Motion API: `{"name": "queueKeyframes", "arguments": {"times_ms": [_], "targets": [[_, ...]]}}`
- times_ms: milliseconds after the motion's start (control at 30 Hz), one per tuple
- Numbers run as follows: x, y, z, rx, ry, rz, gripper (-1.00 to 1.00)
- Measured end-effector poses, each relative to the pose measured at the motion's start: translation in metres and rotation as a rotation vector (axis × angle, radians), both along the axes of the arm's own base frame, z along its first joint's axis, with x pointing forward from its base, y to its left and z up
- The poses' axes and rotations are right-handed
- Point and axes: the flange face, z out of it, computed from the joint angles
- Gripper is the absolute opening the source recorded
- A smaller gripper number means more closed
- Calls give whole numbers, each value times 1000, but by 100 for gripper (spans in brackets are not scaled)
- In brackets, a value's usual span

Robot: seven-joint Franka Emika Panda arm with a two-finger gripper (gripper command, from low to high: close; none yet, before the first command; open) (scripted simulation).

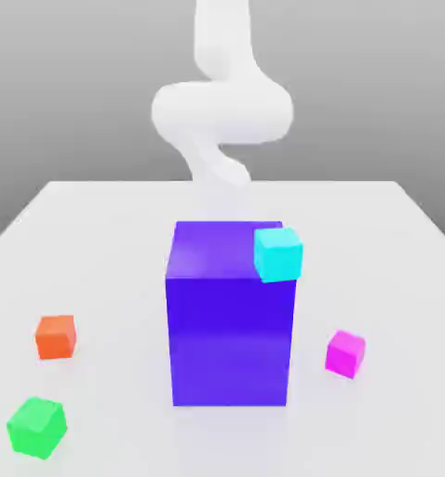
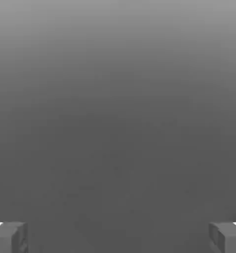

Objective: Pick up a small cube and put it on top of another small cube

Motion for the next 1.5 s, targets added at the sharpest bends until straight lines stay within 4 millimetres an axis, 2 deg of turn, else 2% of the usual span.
{"name": "queueKeyframes", "arguments": {"times_ms": [133, 200, 300, 400, 533, 600, 667, 867, 900, 1133, 1367, 1400, 1433, 1500], "targets": [[37, 46, -99, -48, 140, 174, 0], [44, 71, -149, -76, 206, 260, 0], [40, 106, -224, -126, 303, 389, 0], [21, 139, -300, -185, 402, 524, 0], [-29, 169, -399, -285, 538, 716, 0], [-62, 179, -441, -343, 599, 817, 0], [-78, 178, -469, -371, 633, 859, 0], [-83, 177, -524, -378, 645, 873, 0], [-84, 177, -532, -378, 645, 873, -100], [-84, 177, -533, -378, 646, 873, -100], [-84, 177, -478, -381, 646, 875, -100], [-83, 183, -473, -392, 638, 904, -100], [-75, 184, -469, -398, 633, 918, -100], [-46, 177, -464, -397, 630, 914, -100]]}}
